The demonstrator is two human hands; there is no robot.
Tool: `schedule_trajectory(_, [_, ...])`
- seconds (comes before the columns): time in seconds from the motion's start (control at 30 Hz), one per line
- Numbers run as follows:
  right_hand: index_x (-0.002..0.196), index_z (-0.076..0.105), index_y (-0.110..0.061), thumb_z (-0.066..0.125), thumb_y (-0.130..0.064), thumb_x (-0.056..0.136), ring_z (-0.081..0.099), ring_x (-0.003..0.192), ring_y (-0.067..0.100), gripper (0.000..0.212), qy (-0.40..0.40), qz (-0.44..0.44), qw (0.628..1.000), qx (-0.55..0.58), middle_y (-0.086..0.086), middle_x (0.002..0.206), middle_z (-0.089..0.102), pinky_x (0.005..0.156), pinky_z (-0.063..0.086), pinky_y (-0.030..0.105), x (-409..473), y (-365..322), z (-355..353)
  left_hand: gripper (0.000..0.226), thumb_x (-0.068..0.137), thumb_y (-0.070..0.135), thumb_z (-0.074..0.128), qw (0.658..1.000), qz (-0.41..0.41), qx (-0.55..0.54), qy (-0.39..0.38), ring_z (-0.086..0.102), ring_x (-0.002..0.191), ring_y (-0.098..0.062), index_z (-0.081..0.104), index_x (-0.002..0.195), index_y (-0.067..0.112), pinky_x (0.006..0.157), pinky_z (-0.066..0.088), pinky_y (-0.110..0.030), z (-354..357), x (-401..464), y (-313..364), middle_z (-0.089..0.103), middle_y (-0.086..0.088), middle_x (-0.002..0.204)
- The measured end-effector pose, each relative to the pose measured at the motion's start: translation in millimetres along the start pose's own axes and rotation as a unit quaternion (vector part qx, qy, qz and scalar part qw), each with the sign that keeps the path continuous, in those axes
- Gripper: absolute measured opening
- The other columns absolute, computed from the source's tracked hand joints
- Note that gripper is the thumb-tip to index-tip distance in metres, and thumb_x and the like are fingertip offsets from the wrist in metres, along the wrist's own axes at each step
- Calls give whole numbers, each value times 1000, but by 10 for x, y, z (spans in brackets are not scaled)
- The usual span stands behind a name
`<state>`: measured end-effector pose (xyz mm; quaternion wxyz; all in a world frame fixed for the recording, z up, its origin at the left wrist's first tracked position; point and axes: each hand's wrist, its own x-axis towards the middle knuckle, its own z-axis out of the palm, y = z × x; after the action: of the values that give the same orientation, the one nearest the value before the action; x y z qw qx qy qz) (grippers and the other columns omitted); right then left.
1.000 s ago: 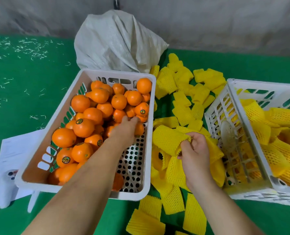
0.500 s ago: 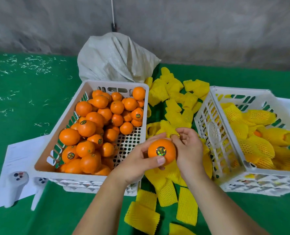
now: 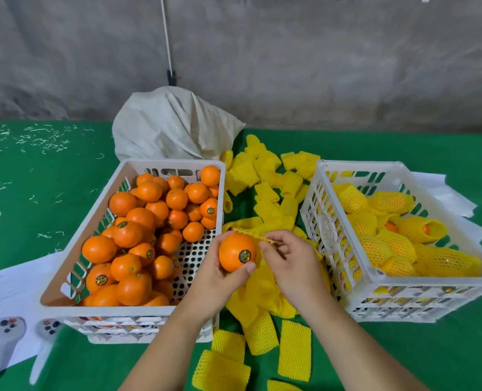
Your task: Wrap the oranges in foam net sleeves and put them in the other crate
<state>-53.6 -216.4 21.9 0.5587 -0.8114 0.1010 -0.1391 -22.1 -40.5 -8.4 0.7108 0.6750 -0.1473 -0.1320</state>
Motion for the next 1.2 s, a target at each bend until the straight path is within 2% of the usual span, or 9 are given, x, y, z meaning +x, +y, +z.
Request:
schedule_trajectory(0.13, [109, 69, -30, 71, -29, 96, 66, 86, 3, 13, -19, -47, 998, -36, -13, 96, 68, 70, 53, 19, -104, -51, 61, 107, 90, 40, 84, 998, 38, 42, 4, 64, 123, 0, 6, 161, 54, 94, 57, -22, -11, -30, -56, 36, 39, 148])
schedule_trajectory(0.3, [112, 69, -23, 67, -26, 99, 56, 84, -2, 13, 5, -93, 993, -73, -19, 97, 57, 73, 45, 16, -64, -122, 27, 90, 95, 50, 65, 989, 57, 128, -48, 24, 142, 20, 3, 161, 51, 106, 35, -5, -21, -90, -82, 9, 37, 158])
schedule_trajectory(0.37, [114, 70, -19, 65, -25, 100, 55, 87, -2, 16, 2, -128, 985, -115, -16, 100, 56, 73, 45, 16, -62, -180, -6, 83, 99, 47, 66, 984, 77, 157, -32, 31, 141, 14, 13, 162, 39, 106, 38, -8, 0, -66, -111, 20, 19, 158])
schedule_trajectory(0.43, [114, 69, -19, 63, -25, 102, 54, 88, 2, 15, -27, -176, 971, -158, -12, 103, 56, 73, 46, 18, -101, -240, -41, 77, 95, 41, 77, 989, 76, 130, 0, 51, 136, -8, 29, 155, 34, 106, 50, -28, 26, -39, -133, 42, 6, 149])
schedule_trajectory(0.57, [112, 63, -27, 64, -26, 99, 49, 99, 7, 13, -139, -241, 940, -199, -19, 103, 47, 80, 45, 21, -212, -293, -38, 68, 86, 14, 88, 991, 94, 54, 80, 69, 93, -4, 42, 129, 38, 78, 58, -24, 0, 29, -227, 68, 19, 109])
schedule_trajectory(0.8, [138, 53, -32, 66, -24, 99, 50, 115, -2, 42, -138, -134, 975, -115, -16, 133, 46, 94, 49, 23, -125, -59, -7, 75, 94, 66, 67, 994, 24, -78, 77, 63, 119, -39, 44, 156, 31, 88, 53, -59, -71, 104, -258, 65, -12, 136])
schedule_trajectory(0.9, [125, 62, -38, 68, -33, 98, 59, 110, -2, 28, -112, -102, 988, -37, -20, 120, 61, 85, 52, 17, -62, -29, -14, 78, 96, 59, 70, 997, 10, -78, 26, 62, 114, -28, 33, 161, 37, 89, 53, -43, -118, 86, -318, 60, -9, 139])
schedule_trajectory(1.03, [113, 70, -30, 64, -16, 101, 64, 102, 6, 19, -66, -129, 989, -18, -13, 108, 67, 81, 52, 20, 59, -19, -76, 75, 95, 49, 78, 998, 16, -53, -12, 66, 105, -17, 39, 159, 41, 87, 56, -35, -132, 70, -311, 66, 1, 125])
schedule_trajectory(1.2, [102, 69, -16, 62, -19, 95, 59, 88, 3, 10, -23, -269, 955, -122, -8, 99, 62, 71, 49, 19, -114, -32, 49, 54, 90, 30, 82, 992, 25, -101, 67, 66, 90, -22, 59, 138, 20, 78, 55, -41, -86, 121, -282, 69, -12, 106])
